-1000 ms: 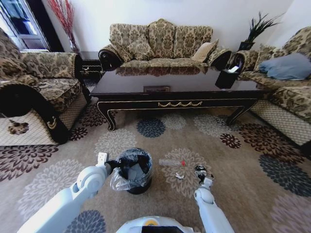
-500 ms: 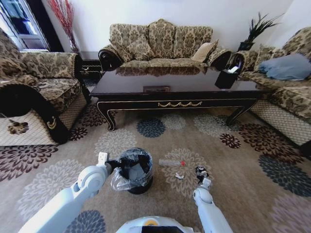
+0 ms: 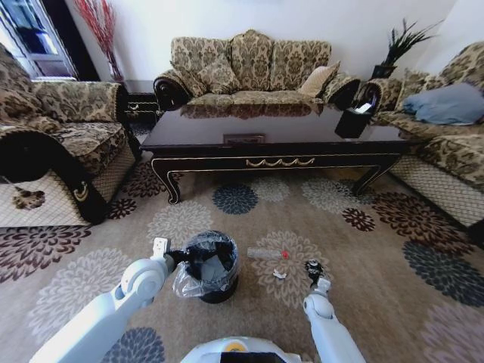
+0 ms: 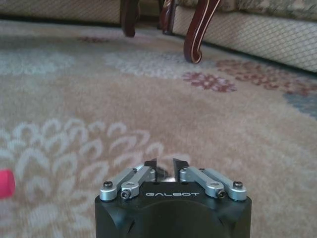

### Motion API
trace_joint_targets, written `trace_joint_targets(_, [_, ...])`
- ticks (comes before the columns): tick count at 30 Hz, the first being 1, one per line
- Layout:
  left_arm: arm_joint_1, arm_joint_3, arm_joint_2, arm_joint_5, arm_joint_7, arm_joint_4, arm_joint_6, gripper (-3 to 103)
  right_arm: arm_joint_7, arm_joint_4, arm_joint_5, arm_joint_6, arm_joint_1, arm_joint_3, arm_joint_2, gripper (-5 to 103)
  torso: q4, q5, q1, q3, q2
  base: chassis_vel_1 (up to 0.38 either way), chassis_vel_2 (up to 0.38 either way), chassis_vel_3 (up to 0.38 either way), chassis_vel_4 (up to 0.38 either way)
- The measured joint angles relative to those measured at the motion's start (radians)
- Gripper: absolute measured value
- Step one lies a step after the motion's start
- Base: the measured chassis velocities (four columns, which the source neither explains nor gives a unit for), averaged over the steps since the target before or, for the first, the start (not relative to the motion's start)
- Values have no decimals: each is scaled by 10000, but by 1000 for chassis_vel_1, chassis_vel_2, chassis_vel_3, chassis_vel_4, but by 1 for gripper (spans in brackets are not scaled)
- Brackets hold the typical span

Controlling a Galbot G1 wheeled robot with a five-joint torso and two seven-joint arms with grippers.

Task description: Move to the front of the table and pick up the trash from the floor, then place it into the trash bin.

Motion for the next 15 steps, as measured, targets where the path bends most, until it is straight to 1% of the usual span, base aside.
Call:
trace_joint_targets(2, [52, -15, 9, 22, 7, -40, 0, 3, 397, 251, -244, -53, -75, 61, 173, 27, 5, -1, 0, 0, 0, 0, 0, 0, 0])
trace_joint_targets(3, [55, -22, 35, 23, 10, -64, 0, 3, 533, 298, -378, -28, -122, 83, 267, 33, 4, -2, 0, 0, 0, 0, 0, 0, 0])
trace_joint_targets(4, [55, -22, 35, 23, 10, -64, 0, 3, 533, 298, -378, -28, -122, 83, 267, 33, 4, -2, 0, 0, 0, 0, 0, 0, 0])
trace_joint_targets(5, [56, -32, 56, 21, 13, -78, 0, 3, 604, 332, -459, -8, -186, 86, 340, 38, 4, -2, 0, 0, 0, 0, 0, 0, 0])
trace_joint_targets(6, [56, -45, 87, 14, 15, -98, 0, 3, 664, 353, -577, 12, -265, 90, 434, 38, 1, 0, 0, 0, 0, 0, 0, 0, 0])
trace_joint_targets(7, [44, -60, 142, 6, 19, -112, 0, 3, 734, 378, -729, 42, -370, 96, 576, 49, 0, -1, 0, 0, 0, 0, 0, 0, 0])
trace_joint_targets(8, [36, -69, 175, 2, 25, -116, 0, 3, 784, 380, -793, 51, -411, 109, 675, 54, 0, -3, 0, -1, 0, 0, 0, 0, 0])
trace_joint_targets(10, [29, -70, 195, -4, 30, -116, 0, 3, 826, 363, -830, 54, -432, 113, 758, 54, 0, -2, 0, 0, 0, 0, 0, 0, 0])
trace_joint_targets(12, [11, -71, 206, -8, 33, -121, 0, 3, 965, 137, -961, 122, -403, 139, 976, 65, 3, -2, 0, 0, 0, 0, 0, 0, 0])
trace_joint_targets(13, [11, -71, 206, -8, 33, -121, 0, 3, 965, 137, -961, 122, -403, 139, 976, 65, 3, -2, 0, 0, 0, 0, 0, 0, 0])
trace_joint_targets(14, [13, -69, 202, -10, 35, -134, 0, 3, 1005, -64, -1043, 220, -333, 147, 1049, 71, 1, -2, 0, 0, 0, 0, 0, 0, 0])
trace_joint_targets(15, [19, -69, 197, -9, 35, -143, 0, 3, 1013, -150, -1070, 259, -295, 147, 1071, 71, 1, -2, 0, 0, 0, 0, 0, 0, 0])
